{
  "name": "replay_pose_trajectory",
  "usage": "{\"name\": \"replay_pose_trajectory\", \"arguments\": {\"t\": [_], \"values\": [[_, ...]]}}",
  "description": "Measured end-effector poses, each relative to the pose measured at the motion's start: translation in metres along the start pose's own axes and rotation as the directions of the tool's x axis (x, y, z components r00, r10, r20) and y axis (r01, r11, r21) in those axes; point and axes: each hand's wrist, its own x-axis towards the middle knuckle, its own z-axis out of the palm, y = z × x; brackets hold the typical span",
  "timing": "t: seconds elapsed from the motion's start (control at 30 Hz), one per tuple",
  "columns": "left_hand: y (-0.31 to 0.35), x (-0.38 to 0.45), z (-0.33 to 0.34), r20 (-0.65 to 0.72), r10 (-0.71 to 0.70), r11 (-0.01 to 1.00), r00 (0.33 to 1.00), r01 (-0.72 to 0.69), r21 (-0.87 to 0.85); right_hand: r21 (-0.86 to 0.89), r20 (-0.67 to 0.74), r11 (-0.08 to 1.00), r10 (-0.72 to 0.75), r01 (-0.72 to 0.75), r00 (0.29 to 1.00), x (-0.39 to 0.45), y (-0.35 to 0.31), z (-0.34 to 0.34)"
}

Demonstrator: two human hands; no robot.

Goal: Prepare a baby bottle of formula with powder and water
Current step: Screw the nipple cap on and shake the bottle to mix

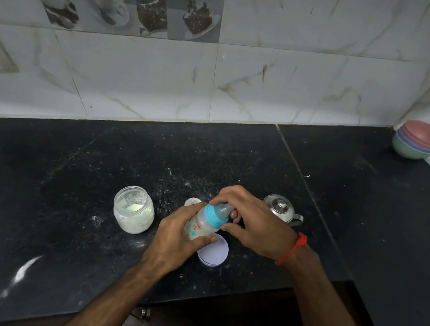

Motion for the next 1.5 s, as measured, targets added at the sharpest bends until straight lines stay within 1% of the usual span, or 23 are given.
{"name": "replay_pose_trajectory", "arguments": {"t": [0.2, 0.33, 0.43, 0.53, 0.6, 0.63, 0.67, 0.7, 0.73, 0.8, 0.83, 0.87, 0.9, 0.93, 0.97, 1.0, 1.13, 1.2, 1.27, 1.3, 1.37, 1.43, 1.5], "values": [[0.003, -0.001, -0.005, 0.033, 0.032, 0.999, 0.999, -0.031, -0.014, -0.047, 0.051, 0.999, 0.021, -0.019, 0.998, 0.001, -0.002, -0.006], [0.009, 0.0, -0.009, 0.097, 0.042, 0.999, 0.994, -0.041, -0.02, -0.127, 0.122, 0.992, 0.041, -0.025, 0.992, 0.002, -0.002, -0.008], [0.012, 0.001, -0.012, 0.133, 0.052, 0.998, 0.99, -0.047, -0.04, -0.067, 0.135, 0.996, 0.06, -0.051, 0.989, 0.001, 0.0, -0.01], [0.013, 0.0, -0.013, 0.144, 0.088, 0.995, 0.986, -0.081, -0.056, -0.103, 0.014, 0.975, 0.201, -0.199, 0.979, 0.002, -0.002, -0.005], [0.016, 0.001, -0.011, 0.149, 0.097, 0.994, 0.984, -0.088, -0.067, -0.289, -0.146, 0.895, 0.31, -0.34, 0.94, 0.003, -0.005, 0.004], [0.018, 0.002, -0.01, 0.146, 0.102, 0.993, 0.984, -0.092, -0.073, -0.384, -0.214, 0.843, 0.316, -0.377, 0.924, 0.003, -0.008, 0.009], [0.02, 0.004, -0.01, 0.136, 0.109, 0.992, 0.985, -0.099, -0.077, -0.407, -0.265, 0.822, 0.312, -0.399, 0.912, 0.003, -0.009, 0.013], [0.022, 0.006, -0.01, 0.121, 0.117, 0.991, 0.986, -0.108, -0.08, -0.351, -0.31, 0.839, 0.314, -0.415, 0.897, 0.002, -0.01, 0.015], [0.023, 0.008, -0.011, 0.104, 0.123, 0.99, 0.987, -0.115, -0.084, -0.229, -0.369, 0.877, 0.323, -0.422, 0.872, 0.001, -0.011, 0.016], [0.023, 0.013, -0.014, 0.083, 0.126, 0.989, 0.989, -0.119, -0.088, 0.084, -0.465, 0.932, 0.351, -0.353, 0.813, -0.001, -0.006, 0.015], [0.022, 0.015, -0.016, 0.079, 0.123, 0.989, 0.989, -0.116, -0.086, 0.255, -0.46, 0.922, 0.381, -0.291, 0.802, -0.001, -0.004, 0.016], [0.022, 0.017, -0.017, 0.077, 0.119, 0.99, 0.99, -0.113, -0.083, 0.43, -0.401, 0.874, 0.409, -0.226, 0.82, -0.001, -0.003, 0.017], [0.022, 0.018, -0.019, 0.075, 0.115, 0.991, 0.991, -0.109, -0.083, 0.581, -0.298, 0.794, 0.413, -0.18, 0.861, -0.001, -0.002, 0.018], [0.022, 0.02, -0.02, 0.074, 0.11, 0.991, 0.991, -0.104, -0.087, 0.664, -0.226, 0.732, 0.396, -0.157, 0.89, -0.001, 0.0, 0.021], [0.023, 0.02, -0.021, 0.072, 0.107, 0.991, 0.992, -0.1, -0.093, 0.679, -0.187, 0.718, 0.375, -0.156, 0.908, -0.002, 0.001, 0.025], [0.024, 0.021, -0.021, 0.071, 0.105, 0.99, 0.992, -0.097, -0.1, 0.664, -0.195, 0.73, 0.381, -0.164, 0.904, -0.001, 0.001, 0.03], [0.029, 0.018, -0.018, 0.087, 0.111, 0.989, 0.99, -0.102, -0.103, 0.569, -0.385, 0.799, 0.468, -0.195, 0.795, 0.001, 0.0, 0.046], [0.033, 0.014, -0.016, 0.091, 0.118, 0.987, 0.989, -0.107, -0.123, 0.638, -0.34, 0.752, 0.47, -0.167, 0.815, -0.001, 0.0, 0.051], [0.036, 0.012, -0.015, 0.086, 0.116, 0.984, 0.99, -0.103, -0.142, 0.756, -0.239, 0.647, 0.407, -0.093, 0.882, -0.005, 0.002, 0.052], [0.037, 0.011, -0.015, 0.081, 0.111, 0.984, 0.991, -0.098, -0.15, 0.778, -0.216, 0.624, 0.362, -0.064, 0.907, -0.007, 0.004, 0.051], [0.037, 0.011, -0.016, 0.067, 0.107, 0.983, 0.992, -0.096, -0.158, 0.792, -0.228, 0.609, 0.344, -0.032, 0.911, -0.009, 0.005, 0.053], [0.037, 0.009, -0.015, 0.066, 0.115, 0.981, 0.991, -0.102, -0.168, 0.787, -0.304, 0.615, 0.439, -0.037, 0.845, -0.007, 0.001, 0.054], [0.036, 0.007, -0.013, 0.074, 0.11, 0.977, 0.991, -0.095, -0.189, 0.736, -0.395, 0.673, 0.508, -0.067, 0.765, -0.006, -0.002, 0.057]]}}
